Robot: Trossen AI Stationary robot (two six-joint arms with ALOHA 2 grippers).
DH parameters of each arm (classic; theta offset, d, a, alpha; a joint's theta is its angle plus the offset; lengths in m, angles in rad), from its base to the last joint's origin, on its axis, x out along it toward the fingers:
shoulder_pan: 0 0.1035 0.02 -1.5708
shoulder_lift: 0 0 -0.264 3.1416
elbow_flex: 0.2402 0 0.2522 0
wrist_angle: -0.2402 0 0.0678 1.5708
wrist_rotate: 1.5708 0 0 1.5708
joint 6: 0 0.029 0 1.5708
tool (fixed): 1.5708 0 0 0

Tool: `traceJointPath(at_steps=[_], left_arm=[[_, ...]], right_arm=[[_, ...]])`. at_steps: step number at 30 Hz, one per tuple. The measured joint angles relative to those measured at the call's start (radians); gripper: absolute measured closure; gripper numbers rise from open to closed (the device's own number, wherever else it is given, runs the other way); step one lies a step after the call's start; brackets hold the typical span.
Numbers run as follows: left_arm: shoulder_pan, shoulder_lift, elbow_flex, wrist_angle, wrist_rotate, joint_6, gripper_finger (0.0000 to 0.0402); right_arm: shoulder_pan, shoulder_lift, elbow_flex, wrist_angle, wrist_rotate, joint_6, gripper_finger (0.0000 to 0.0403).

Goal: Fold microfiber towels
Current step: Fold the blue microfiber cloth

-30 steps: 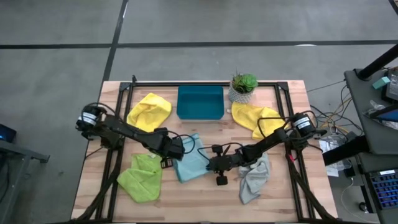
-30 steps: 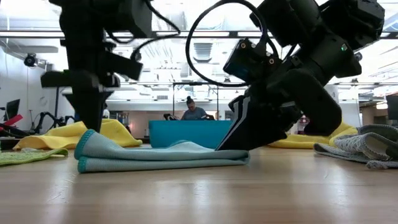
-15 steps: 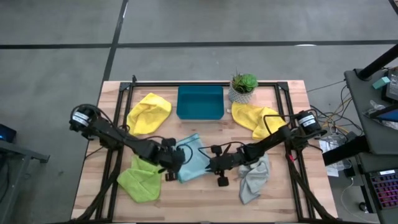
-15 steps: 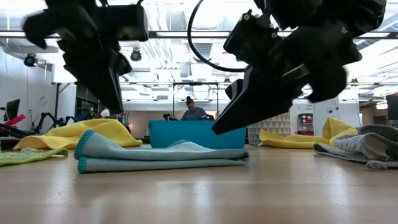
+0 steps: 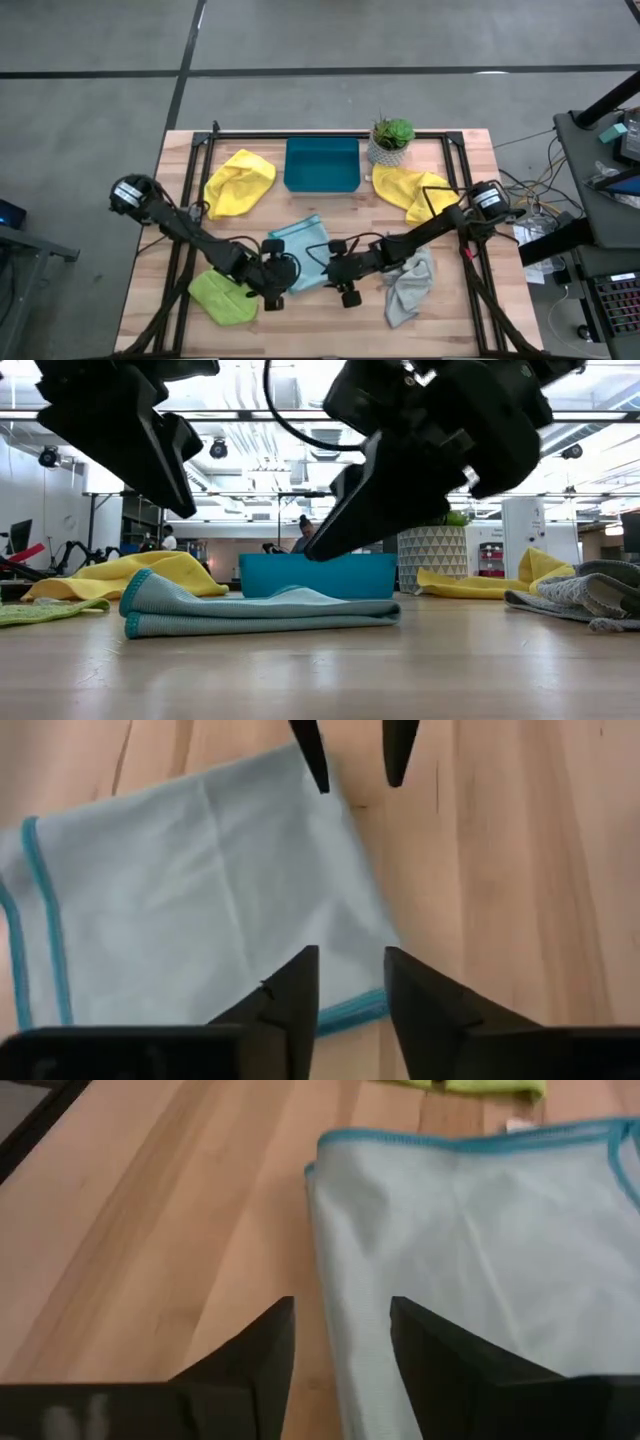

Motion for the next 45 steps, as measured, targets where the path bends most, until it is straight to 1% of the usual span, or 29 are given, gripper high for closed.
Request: traceJointPath(at_steps=[3, 6, 11, 19, 25, 28, 31, 40, 43, 45], left_arm=[[-0.008, 0.0, 0.0, -0.011, 0.0, 0.0, 0.028], [-0.008, -0.002, 0.0, -0.028, -0.001, 0.0, 0.0279], [-0.009, -0.003, 0.0, -0.029, -0.002, -0.001, 0.0279], [-0.025, -0.003, 0.0, -0.026, -0.002, -0.002, 0.0279], [-0.025, -0.003, 0.0, -0.03, -0.002, 0.0, 0.0279], [-0.025, -0.003, 0.0, -0.031, -0.002, 0.0, 0.0279], [-0.026, -0.003, 0.0, -0.031, -0.002, -0.001, 0.0279], [-0.026, -0.003, 0.0, -0.034, -0.013, 0.006, 0.0279], [-0.026, -0.004, 0.0, -0.036, -0.043, 0.031, 0.0279], [-0.026, -0.004, 0.0, -0.038, -0.064, 0.063, 0.0279]], right_arm=[[0.0, 0.003, 0.053, -0.105, 0.001, -0.011, 0.0237], [0.0, 0.003, 0.075, -0.148, 0.001, -0.013, 0.0234], [0.007, 0.023, 0.087, -0.129, 0.002, 0.005, 0.0234], [0.011, 0.122, 0.131, -0.134, 0.002, 0.022, 0.0234], [0.011, 0.178, 0.191, -0.208, 0.002, -0.004, 0.0243], [0.011, 0.191, 0.208, -0.226, 0.001, -0.02, 0.0257], [0.011, 0.192, 0.208, -0.228, 0.003, -0.03, 0.028], [0.011, 0.192, 0.208, -0.233, 0.02, -0.069, 0.0383], [0.011, 0.188, 0.208, -0.235, 0.019, -0.083, 0.0392], [0.01, 0.179, 0.207, -0.24, -0.006, -0.098, 0.0393]])
